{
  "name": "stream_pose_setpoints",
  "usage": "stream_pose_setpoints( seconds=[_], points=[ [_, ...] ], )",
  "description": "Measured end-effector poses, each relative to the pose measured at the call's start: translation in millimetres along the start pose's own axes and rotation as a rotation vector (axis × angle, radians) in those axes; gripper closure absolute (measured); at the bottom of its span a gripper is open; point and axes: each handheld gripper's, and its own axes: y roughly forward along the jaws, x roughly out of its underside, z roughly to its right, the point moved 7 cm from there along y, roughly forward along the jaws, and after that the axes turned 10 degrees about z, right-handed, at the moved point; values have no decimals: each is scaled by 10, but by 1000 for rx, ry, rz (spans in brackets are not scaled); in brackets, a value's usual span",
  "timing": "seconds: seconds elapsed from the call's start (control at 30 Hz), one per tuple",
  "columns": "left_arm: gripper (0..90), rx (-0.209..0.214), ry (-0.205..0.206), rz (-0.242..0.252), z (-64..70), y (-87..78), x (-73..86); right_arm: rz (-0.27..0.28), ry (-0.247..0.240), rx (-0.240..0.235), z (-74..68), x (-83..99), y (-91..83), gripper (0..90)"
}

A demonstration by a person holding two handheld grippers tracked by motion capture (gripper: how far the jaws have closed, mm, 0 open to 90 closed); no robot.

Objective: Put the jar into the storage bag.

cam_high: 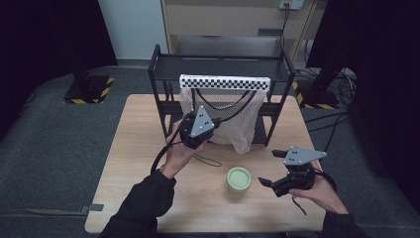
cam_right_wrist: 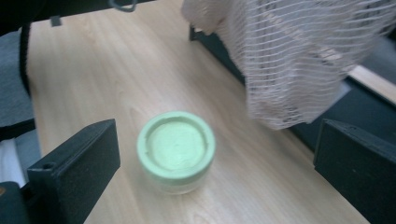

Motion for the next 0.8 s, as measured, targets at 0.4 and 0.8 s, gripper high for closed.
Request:
stream_pose_setpoints(
  seconds=[0.4,0.8],
  points=[
    [888,-4,11,-5,1,14,23,-26,11,-64,-92,130,160,9],
    [888,-3,13,-8,5,25,38,-76,60,-84,-90,398,376,9]
  ],
)
